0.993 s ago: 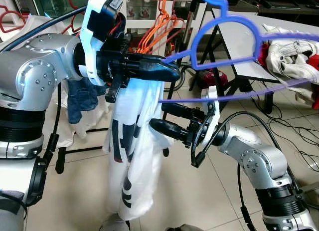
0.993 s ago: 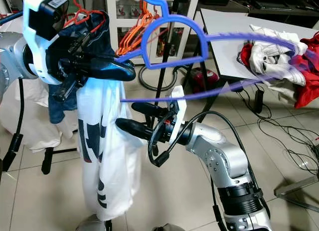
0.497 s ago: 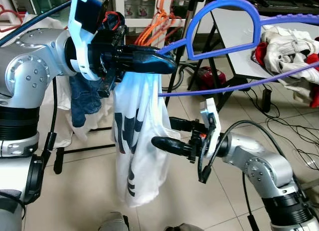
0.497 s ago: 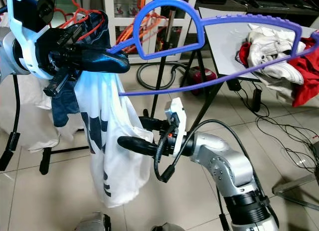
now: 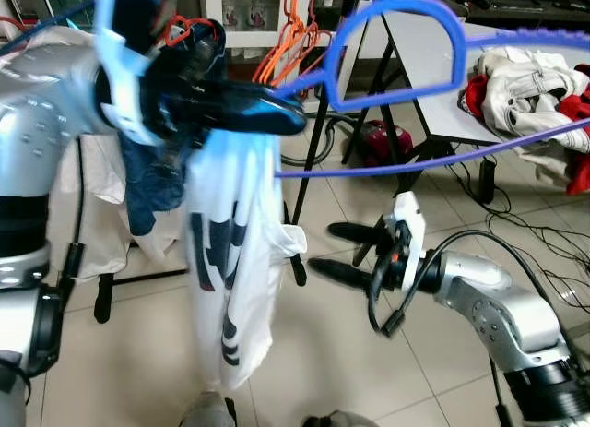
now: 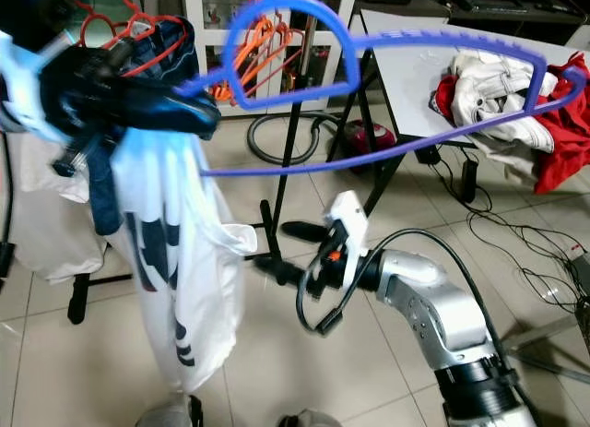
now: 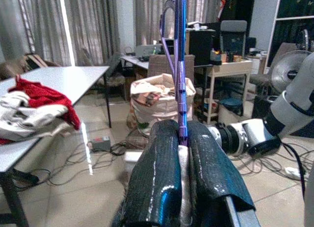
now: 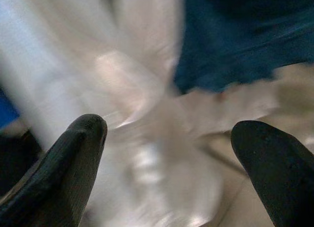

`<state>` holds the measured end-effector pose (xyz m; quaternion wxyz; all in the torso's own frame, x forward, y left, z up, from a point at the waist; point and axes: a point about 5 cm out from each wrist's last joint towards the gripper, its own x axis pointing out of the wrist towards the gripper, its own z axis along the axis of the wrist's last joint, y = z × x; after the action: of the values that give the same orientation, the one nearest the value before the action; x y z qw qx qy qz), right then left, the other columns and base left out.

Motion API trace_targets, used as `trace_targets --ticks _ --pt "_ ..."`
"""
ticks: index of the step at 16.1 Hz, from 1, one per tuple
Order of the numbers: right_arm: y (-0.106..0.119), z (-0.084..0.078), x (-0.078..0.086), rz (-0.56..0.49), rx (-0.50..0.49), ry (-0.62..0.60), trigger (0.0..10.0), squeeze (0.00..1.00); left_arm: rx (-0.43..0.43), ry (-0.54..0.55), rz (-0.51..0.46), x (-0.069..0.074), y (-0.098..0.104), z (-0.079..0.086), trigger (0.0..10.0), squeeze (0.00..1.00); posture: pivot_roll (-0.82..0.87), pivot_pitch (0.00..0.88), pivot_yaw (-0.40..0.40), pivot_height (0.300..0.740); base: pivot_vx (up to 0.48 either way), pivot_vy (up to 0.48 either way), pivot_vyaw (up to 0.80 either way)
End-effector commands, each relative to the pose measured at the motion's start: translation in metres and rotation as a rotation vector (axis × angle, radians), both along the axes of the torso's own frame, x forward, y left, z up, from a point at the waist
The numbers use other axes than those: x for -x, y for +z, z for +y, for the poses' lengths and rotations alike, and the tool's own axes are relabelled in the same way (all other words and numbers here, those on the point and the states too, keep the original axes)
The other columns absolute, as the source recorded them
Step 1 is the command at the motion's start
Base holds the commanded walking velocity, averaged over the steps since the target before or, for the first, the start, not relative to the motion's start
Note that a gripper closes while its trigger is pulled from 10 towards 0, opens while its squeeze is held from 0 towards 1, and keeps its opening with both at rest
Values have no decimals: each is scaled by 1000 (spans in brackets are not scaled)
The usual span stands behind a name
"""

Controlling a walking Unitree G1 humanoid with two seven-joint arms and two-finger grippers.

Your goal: Hang hanger

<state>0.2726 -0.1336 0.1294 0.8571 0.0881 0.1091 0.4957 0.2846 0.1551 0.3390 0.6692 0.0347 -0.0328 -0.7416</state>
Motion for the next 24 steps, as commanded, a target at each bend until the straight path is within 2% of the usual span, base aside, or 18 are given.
trace_targets --ticks 1,3,5,6,7,8,9,10,11,12,13,14,15,16,18,20,24 --pt "23 -14 -14 -69 -93 -120 10000 0 30 7 -67 1 15 0 0 0 -32 75 -125 740 0 0 0" --pt "34 -16 -16 -84 -168 -138 10000 0 43 22 -82 -2 17 -1 0 0 -31 73 -124 740 0 0 0" --pt "38 -21 -24 -116 -197 -252 10000 0 -46 127 -133 -13 1 -11 0 0 -27 67 -125 740 0 0 0" --pt "27 -24 -26 -99 -117 -386 10000 0 -101 261 -97 -26 -30 -21 0 0 -19 53 -112 740 0 0 0" --pt "23 -25 -26 -93 -89 -416 10000 0 -107 297 -82 -28 -40 -24 0 0 -19 53 -112 740 0 0 0" --pt "11 -30 -15 -50 -55 -552 10000 0 -137 471 -43 -37 -89 -33 0 0 -28 45 -95 740 0 0 -800" --pt "1 -39 -7 -11 -24 -687 10000 0 -163 587 -42 -38 -121 -39 0 0 -29 44 -88 740 0 0 -800" --pt "-4 -44 -1 -19 32 -754 10000 0 -178 657 -47 -40 -133 -40 2431 0 -43 46 -66 740 0 0 -800" --pt "-10 -56 13 -4 82 -897 10000 0 -163 786 -46 -40 -148 -41 5373 0 -59 47 -42 740 0 0 -800" --pt "-13 -61 20 19 88 -977 10000 0 -145 848 -44 -40 -154 -40 7333 0 -66 46 -33 740 0 0 -800" --pt "-13 -64 29 22 105 -1016 10000 0 -147 918 -36 -38 -162 -39 10000 0 -79 45 -22 740 0 0 0" --pt "-13 -64 36 11 128 -1028 10000 0 -133 991 -26 -35 -171 -37 10000 0 -96 48 -9 740 0 0 0" --pt "-13 -64 36 11 128 -1028 10000 0 -133 991 -26 -35 -171 -37 10000 0 -96 48 -9 740 0 0 0" --pt "-11 -61 43 -2 143 -1016 10000 0 -120 1077 -36 -22 -186 -37 10000 0 -100 50 -8 740 0 0 -800" --pt "-12 -61 44 3 138 -1037 10000 0 -97 1107 -20 -9 -195 -41 10000 0 -99 52 -15 740 0 0 0" --pt "-13 -54 42 21 120 -1062 10000 0 -41 1120 8 -4 -192 -50 10000 0 -84 52 -25 740 0 240 -400" --pt "-10 -39 43 32 101 -1044 10000 0 -20 1113 -34 -8 -183 -51 10000 0 -80 53 -16 740 0 480 -200"
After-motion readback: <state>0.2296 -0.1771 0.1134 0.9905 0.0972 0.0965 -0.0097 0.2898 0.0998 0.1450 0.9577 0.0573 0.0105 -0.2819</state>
